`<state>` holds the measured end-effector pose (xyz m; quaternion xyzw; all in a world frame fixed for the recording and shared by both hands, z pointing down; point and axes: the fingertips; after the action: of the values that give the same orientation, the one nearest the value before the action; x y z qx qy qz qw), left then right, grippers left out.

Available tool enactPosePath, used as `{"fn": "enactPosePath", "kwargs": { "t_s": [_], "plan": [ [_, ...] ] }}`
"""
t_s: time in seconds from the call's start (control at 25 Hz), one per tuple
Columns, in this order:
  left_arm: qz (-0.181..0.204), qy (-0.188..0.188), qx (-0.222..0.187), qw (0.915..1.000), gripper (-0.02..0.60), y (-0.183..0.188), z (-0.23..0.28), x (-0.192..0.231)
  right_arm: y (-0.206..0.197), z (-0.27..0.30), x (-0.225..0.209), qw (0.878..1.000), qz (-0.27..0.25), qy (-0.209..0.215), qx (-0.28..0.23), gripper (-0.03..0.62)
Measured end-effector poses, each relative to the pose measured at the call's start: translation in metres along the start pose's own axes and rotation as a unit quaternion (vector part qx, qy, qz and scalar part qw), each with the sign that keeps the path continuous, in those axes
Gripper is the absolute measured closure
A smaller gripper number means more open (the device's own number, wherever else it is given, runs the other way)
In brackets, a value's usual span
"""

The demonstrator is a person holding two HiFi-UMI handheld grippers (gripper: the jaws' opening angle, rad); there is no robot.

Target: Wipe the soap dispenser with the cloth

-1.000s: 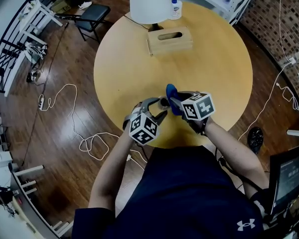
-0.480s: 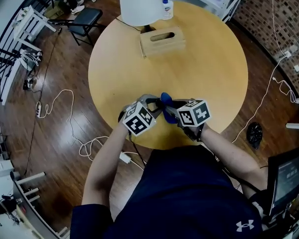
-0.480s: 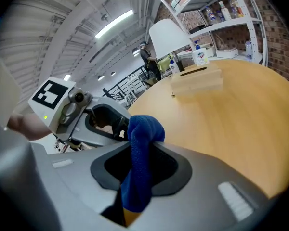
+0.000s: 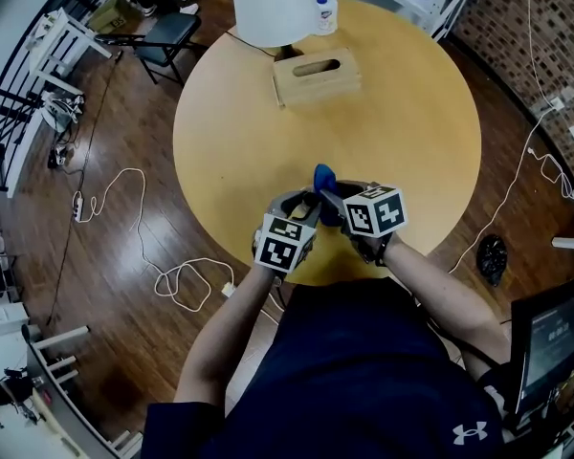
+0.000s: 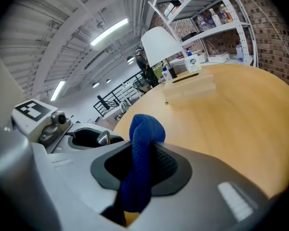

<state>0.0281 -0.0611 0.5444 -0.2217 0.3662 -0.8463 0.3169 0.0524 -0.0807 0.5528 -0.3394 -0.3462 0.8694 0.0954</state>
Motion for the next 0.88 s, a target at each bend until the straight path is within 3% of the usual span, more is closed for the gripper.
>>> {"fn": "enactPosePath", "kwargs": {
  "t_s": [0.12, 0.28, 0.36, 0.44, 0.56, 0.6, 0.64, 0.68, 0.8, 0.88],
  "plan": [
    [-0.074, -0.035, -0.006, 0.9966, 0.439, 0.003, -0.003, -0.002, -0.017, -0.013, 0.008, 1.000, -0.010, 0.012, 0.011, 0.503],
    [-0.053, -0.052, -0.001, 0.9972, 0.439, 0.003, -0.004, -0.002, -0.053, -0.025, 0.027, 0.998, -0.035, 0.035, 0.039, 0.503],
    [0.002, -0.076, 0.004, 0.9971, 0.435, 0.007, -0.009, -0.005, -0.062, -0.031, 0.030, 0.998, -0.043, 0.036, 0.041, 0.503],
    [0.096, -0.105, 0.013, 0.9897, 0.425, 0.010, -0.012, -0.007, -0.057, -0.036, 0.022, 0.998, -0.051, 0.014, 0.028, 0.502],
    [0.239, -0.150, 0.066, 0.9570, 0.425, -0.003, -0.013, -0.008, -0.042, -0.039, 0.006, 0.995, -0.094, -0.032, 0.019, 0.502],
    [0.263, -0.156, 0.080, 0.9486, 0.425, -0.005, -0.016, -0.005, -0.042, -0.039, 0.008, 0.992, -0.118, -0.035, 0.030, 0.502],
    [0.267, -0.156, 0.085, 0.9471, 0.425, -0.004, -0.020, 0.000, -0.046, -0.039, 0.014, 0.988, -0.147, -0.030, 0.047, 0.502],
    [0.254, -0.150, 0.081, 0.9521, 0.425, 0.000, -0.027, 0.007, -0.051, -0.038, 0.023, 0.981, -0.182, -0.020, 0.068, 0.503],
    [0.169, -0.100, 0.036, 0.9799, 0.442, 0.018, -0.051, 0.031, -0.057, -0.033, 0.054, 0.949, -0.295, 0.005, 0.109, 0.502],
    [0.120, -0.070, 0.006, 0.9903, 0.457, 0.018, -0.064, 0.040, -0.055, -0.024, 0.066, 0.937, -0.329, 0.012, 0.114, 0.502]
  ]
}}
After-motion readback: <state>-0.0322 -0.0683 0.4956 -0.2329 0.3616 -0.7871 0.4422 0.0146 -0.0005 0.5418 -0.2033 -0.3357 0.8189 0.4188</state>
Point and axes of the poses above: the fingertips, and each gripper's own axes: z forward along the fingers, x to its left, y out of its top, and after that the axes turned 5 degrees about -x, right-handed
